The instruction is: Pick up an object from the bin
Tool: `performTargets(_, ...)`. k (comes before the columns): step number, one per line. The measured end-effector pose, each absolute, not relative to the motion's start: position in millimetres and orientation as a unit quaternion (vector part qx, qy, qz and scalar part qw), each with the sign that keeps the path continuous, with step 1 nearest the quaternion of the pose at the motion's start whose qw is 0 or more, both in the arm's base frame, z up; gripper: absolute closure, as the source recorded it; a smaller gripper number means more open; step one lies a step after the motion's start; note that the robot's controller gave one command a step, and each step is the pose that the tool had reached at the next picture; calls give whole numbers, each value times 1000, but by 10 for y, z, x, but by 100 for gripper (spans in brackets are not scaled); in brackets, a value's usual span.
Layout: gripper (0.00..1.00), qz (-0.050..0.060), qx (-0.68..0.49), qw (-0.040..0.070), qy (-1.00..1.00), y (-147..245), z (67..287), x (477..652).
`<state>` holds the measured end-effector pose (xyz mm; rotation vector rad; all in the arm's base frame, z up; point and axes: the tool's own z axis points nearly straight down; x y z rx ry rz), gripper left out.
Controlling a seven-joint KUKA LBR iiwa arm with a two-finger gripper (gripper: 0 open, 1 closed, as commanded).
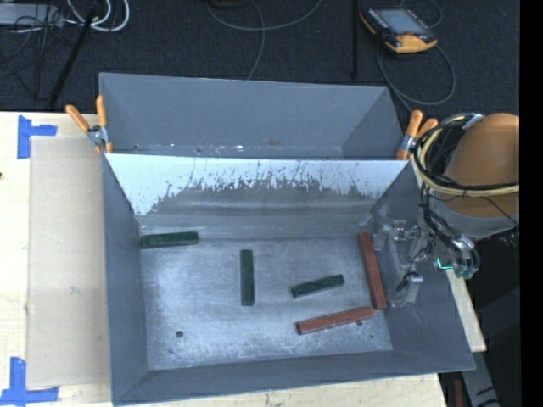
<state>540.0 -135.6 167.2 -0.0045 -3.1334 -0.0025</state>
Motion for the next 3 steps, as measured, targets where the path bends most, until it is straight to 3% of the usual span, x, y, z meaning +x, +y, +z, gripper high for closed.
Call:
performTargets(1, 0, -1, 81, 2, -997, -919, 671, 5209)
performTargets(2, 100, 0, 82, -1, -997, -930, 707, 5233)
performTargets(3, 100, 1, 276, -3, -961, -1131, 2156, 5404)
